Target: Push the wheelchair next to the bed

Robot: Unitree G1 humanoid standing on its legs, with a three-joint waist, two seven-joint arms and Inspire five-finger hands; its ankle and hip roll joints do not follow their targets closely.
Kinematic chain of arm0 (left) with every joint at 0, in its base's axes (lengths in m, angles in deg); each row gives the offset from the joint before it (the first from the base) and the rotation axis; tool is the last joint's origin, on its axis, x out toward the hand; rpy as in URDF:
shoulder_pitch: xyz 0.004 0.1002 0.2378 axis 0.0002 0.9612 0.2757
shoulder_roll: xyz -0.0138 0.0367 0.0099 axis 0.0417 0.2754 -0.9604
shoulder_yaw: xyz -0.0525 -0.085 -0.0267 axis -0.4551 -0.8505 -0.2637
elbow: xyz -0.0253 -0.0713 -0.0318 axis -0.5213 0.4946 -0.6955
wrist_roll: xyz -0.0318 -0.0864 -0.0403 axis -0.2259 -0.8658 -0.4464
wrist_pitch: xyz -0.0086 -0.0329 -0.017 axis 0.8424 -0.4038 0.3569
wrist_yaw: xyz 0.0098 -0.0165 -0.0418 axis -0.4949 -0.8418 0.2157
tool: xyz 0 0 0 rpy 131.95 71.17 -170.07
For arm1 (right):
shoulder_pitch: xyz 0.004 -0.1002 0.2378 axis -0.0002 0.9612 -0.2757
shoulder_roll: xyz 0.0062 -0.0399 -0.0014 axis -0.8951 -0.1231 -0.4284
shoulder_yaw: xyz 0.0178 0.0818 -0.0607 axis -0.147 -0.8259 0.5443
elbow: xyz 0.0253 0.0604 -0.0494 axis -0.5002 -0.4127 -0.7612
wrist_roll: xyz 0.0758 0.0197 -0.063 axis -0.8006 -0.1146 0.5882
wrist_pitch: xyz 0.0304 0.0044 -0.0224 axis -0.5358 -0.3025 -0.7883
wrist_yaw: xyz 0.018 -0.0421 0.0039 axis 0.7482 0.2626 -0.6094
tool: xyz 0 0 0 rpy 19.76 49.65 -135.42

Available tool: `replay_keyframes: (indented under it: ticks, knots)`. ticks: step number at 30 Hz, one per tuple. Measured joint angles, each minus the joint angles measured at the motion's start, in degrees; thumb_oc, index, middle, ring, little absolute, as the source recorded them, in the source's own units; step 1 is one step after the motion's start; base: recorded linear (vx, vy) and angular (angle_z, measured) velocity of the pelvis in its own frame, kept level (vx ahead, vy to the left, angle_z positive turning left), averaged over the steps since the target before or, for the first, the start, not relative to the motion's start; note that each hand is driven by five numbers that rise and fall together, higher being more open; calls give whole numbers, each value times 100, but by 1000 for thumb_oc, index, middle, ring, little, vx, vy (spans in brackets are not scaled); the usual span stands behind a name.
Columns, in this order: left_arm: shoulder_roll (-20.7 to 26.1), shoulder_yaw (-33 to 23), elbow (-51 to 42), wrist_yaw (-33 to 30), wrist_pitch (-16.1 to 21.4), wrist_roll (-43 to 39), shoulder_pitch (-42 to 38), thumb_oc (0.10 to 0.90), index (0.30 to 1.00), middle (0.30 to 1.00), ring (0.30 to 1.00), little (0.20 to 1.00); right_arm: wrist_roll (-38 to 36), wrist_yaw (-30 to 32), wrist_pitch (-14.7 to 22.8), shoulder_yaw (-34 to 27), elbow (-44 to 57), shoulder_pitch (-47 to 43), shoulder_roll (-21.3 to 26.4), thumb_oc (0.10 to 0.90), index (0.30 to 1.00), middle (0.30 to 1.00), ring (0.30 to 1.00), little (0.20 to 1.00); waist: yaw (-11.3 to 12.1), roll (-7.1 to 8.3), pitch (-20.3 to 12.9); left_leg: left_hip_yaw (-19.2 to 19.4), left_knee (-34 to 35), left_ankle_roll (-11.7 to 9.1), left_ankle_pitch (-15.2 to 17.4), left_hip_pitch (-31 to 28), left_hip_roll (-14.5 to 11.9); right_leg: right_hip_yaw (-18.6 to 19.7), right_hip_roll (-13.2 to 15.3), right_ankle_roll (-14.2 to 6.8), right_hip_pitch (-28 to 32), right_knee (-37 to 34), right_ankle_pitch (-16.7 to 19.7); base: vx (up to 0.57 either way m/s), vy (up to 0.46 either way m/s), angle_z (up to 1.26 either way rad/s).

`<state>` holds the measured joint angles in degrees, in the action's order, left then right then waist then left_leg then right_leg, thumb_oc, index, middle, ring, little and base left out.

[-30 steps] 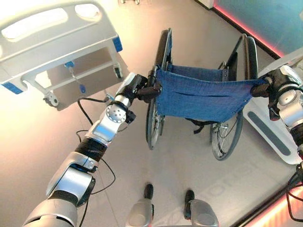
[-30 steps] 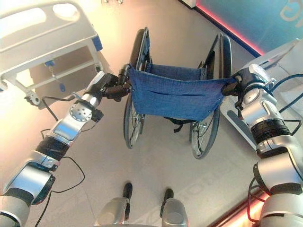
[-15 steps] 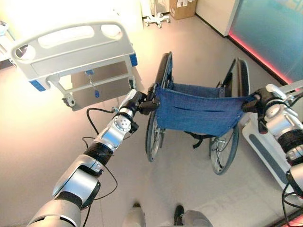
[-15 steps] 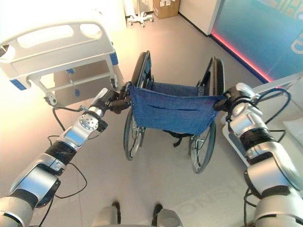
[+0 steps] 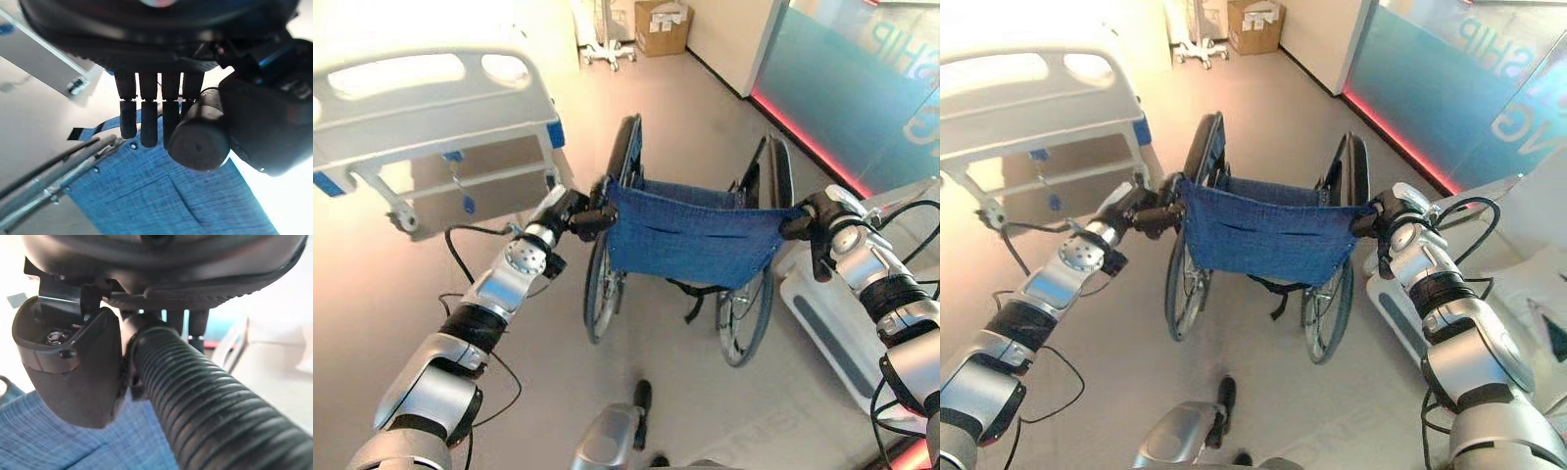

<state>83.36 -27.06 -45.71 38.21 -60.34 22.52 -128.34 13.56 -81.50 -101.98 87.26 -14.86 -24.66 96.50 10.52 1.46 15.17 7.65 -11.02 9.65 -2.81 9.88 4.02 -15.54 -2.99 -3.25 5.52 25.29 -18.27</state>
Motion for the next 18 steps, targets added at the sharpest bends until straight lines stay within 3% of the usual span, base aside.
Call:
replay_keyframes:
  ticks: [1,3,5,6,7,8,9,10,11,12,13,14,17,18]
  knots:
    - [-1,-5,5,3,25,0,7,400,300,300,300,300,-2,0,0,2,-2,13,2,400,300,300,300,300,5,-14,-19,-144,209,48,-37,-207,48,80,185,-71,-398,732,-8,186,-186,-12]
    - [5,36,32,8,45,1,-25,400,300,300,300,300,-3,15,13,-13,-3,13,12,400,300,300,300,300,-19,-58,-29,-533,394,-13,-114,-422,181,188,469,-68,-691,842,-11,168,-212,-17]
    - [-85,208,241,-52,74,4,-315,400,300,300,300,300,-3,101,43,-64,-5,-17,81,400,300,300,300,300,-83,-230,17,-1189,521,-46,-137,-580,225,268,710,-216,-1015,236,125,224,-274,8]
    - [-165,261,347,-84,79,6,-412,400,300,300,300,300,-6,132,54,-98,-4,-24,103,400,300,300,300,300,-118,-285,49,-1304,508,-54,-137,-584,219,284,732,-279,-1137,50,180,416,-366,40]
    - [-168,289,463,-125,91,8,-616,400,300,300,300,300,-44,180,122,-164,-48,-130,135,400,300,300,300,300,-281,-384,128,-1587,501,-94,-131,-594,238,367,797,-418,-1331,-559,424,309,-220,50]
    - [-216,321,576,-150,99,11,-726,400,300,300,300,300,-43,210,122,-170,-47,-148,157,400,300,300,300,300,-362,-372,139,-1717,513,-136,-114,-609,306,446,878,-519,-1514,-788,598,565,-367,68]
    - [-260,349,683,-213,90,20,-803,400,300,300,300,300,-44,218,121,-166,-64,-207,158,400,300,300,300,300,-513,-384,151,-1679,460,-197,8,-603,310,613,966,-566,-1595,-1487,1000,441,-250,59]
    - [-247,341,702,-216,75,23,-818,400,300,300,300,300,-43,235,116,-165,-51,-235,102,400,300,300,300,300,-650,-264,215,-1266,383,-402,297,-616,304,754,1143,-700,-1560,-2048,1346,452,-259,68]
    - [-159,307,704,-207,62,25,-832,400,300,300,300,300,-46,226,85,-154,-41,-300,51,400,300,300,300,300,-753,-69,293,-1002,40,-169,540,-592,317,886,1452,-994,-1499,-2455,1566,381,-241,66]
    - [-163,249,700,-223,64,31,-795,400,300,300,300,300,-47,207,14,-181,14,-300,25,400,300,300,300,300,-826,128,352,-1236,-153,-128,605,-692,600,916,1790,-1109,-1498,-2644,1801,466,-336,58]
    - [-252,167,691,-313,60,31,-727,400,300,300,300,300,-45,192,-65,-201,14,-338,20,400,300,300,300,300,-853,127,346,-1580,-249,-160,693,-738,693,916,1792,-897,-1567,-2639,1962,445,-335,46]
    - [-267,169,682,-332,61,32,-721,400,300,300,300,300,-44,189,-92,-200,16,-361,22,400,300,300,300,300,-878,119,343,-1697,-266,-209,714,-746,699,906,1743,-821,-1560,-2624,2034,398,-341,49]
    - [-399,143,509,-414,56,47,-727,400,300,300,300,300,-55,127,-216,-208,152,-369,265,400,300,300,300,300,-1001,170,315,-2493,-286,-459,856,-802,717,1072,1381,-804,-1279,-2590,2176,381,-325,90]
    - [-429,168,421,-441,54,39,-721,400,300,300,300,300,-57,106,-277,-200,214,-407,364,400,300,300,300,300,-1094,184,281,-2522,-326,-566,966,-702,663,1053,1350,-542,-1120,-2559,2545,278,-251,92]
